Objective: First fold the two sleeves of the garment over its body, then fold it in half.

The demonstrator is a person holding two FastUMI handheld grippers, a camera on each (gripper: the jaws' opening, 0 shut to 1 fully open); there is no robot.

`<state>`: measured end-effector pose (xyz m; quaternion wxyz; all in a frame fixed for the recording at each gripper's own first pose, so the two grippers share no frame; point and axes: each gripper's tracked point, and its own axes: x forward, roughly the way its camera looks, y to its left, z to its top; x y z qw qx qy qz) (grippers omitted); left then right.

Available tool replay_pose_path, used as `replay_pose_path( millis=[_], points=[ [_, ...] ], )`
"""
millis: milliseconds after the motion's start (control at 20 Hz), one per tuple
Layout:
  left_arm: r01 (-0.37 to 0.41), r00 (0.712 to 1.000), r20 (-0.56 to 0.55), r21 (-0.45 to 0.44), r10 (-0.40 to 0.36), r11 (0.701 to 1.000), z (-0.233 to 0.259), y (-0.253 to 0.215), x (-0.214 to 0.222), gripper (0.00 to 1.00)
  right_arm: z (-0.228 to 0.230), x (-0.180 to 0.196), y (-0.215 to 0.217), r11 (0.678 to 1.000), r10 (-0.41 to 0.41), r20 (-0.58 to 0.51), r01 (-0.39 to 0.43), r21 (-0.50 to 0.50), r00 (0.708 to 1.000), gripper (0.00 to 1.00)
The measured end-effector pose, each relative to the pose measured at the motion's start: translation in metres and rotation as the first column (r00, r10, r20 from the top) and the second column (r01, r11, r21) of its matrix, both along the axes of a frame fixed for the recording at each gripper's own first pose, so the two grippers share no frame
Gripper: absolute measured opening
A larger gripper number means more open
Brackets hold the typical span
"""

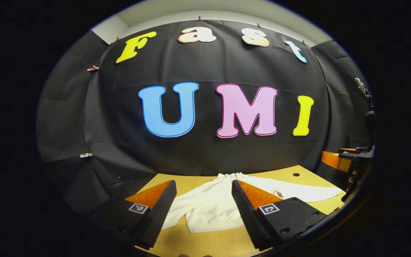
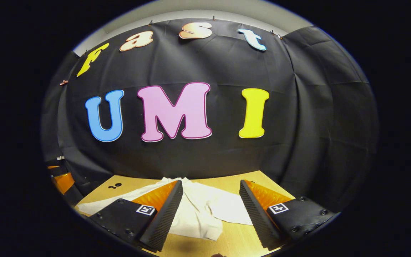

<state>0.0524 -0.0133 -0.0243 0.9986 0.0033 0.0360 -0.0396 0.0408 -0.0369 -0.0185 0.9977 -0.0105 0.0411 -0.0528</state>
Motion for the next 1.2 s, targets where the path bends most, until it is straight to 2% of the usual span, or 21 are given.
replay_pose_path(
  millis=[450, 700, 900, 1200],
  points=[
    [-0.026, 0.998, -0.05, -0.028, 0.025, 0.999, -0.017, -0.002, 0.011, 0.96, -0.028, 0.03, -0.085, 0.99, -0.14, -0.071, 0.138, -0.031, 0.988, 0.98],
    [-0.04, 0.996, -0.082, -0.024, 0.038, 0.999, -0.028, -0.003, 0.016, 0.96, -0.056, 0.042, -0.154, 0.968, -0.25, -0.164, 0.241, -0.077, 0.954, 0.98],
    [-0.071, 0.991, -0.117, -0.032, 0.067, 0.997, -0.04, 0.001, 0.023, 0.96, -0.082, 0.042, -0.213, 0.939, -0.343, -0.222, 0.334, -0.076, 0.913, 0.98],
    [-0.099, 0.985, -0.142, -0.02, 0.095, 0.995, -0.052, 0.002, 0.035, 0.96, -0.134, 0.028, -0.302, 0.875, -0.474, -0.344, 0.476, -0.085, 0.81, 0.98]
  ],
)
